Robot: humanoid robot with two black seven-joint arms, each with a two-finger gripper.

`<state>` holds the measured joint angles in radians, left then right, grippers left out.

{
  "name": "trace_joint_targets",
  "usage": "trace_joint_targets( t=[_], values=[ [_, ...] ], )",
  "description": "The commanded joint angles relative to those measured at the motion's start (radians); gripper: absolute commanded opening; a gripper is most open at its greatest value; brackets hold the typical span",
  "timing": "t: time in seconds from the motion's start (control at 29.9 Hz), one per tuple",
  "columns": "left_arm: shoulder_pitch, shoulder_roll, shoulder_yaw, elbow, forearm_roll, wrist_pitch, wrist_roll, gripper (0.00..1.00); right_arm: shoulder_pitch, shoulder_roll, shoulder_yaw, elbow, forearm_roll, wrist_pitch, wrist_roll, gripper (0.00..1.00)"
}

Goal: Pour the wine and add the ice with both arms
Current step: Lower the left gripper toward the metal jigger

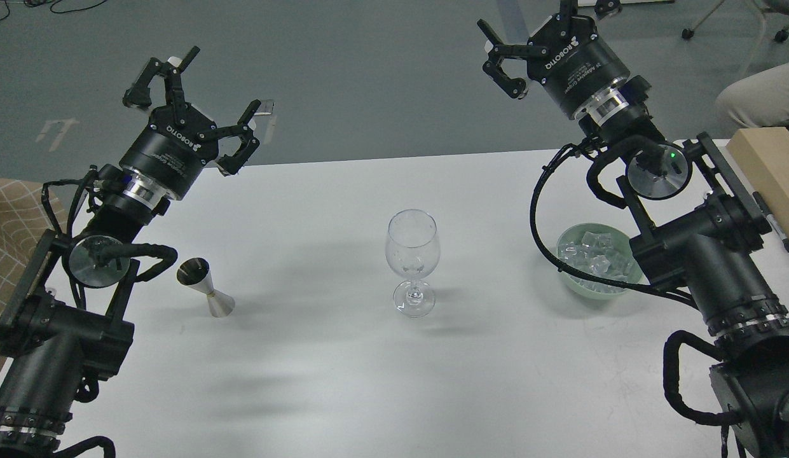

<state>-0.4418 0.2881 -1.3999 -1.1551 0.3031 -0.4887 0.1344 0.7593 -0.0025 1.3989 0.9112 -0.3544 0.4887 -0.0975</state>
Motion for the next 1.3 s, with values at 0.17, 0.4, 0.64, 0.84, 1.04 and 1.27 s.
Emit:
trace_joint_targets(
  t=[0.17,0.4,0.64,0.84,1.04,1.27],
  values=[
    [0.063,0.043,-0.007,-0.092,-0.145,0.054,0.002,0.98,-0.002,0.001,0.0,0.0,0.0,0.0,-0.001,1.0],
    [0.164,0.06,-0.051,-0.251,-0.147,0.248,0.005,0.98,-0.002,-0.001,0.0,0.0,0.0,0.0,0.001,1.0],
    [0.255,0.074,-0.105,-0.411,-0.147,0.389,0.016,0.98,-0.003,0.001,0.0,-0.002,0.0,0.0,-0.001,1.0],
    [0.371,0.062,-0.168,-0.494,-0.16,0.43,0.016,0.98,-0.003,-0.001,-0.001,-0.003,0.0,0.0,0.001,1.0],
    [0.469,0.048,-0.191,-0.555,-0.202,0.489,0.016,0.98,-0.005,0.001,-0.001,-0.005,0.0,0.0,0.001,1.0],
    [0.56,-0.01,-0.214,-0.609,-0.203,0.509,0.016,0.98,-0.015,0.001,-0.001,-0.002,0.0,0.0,0.001,1.0]
  ],
)
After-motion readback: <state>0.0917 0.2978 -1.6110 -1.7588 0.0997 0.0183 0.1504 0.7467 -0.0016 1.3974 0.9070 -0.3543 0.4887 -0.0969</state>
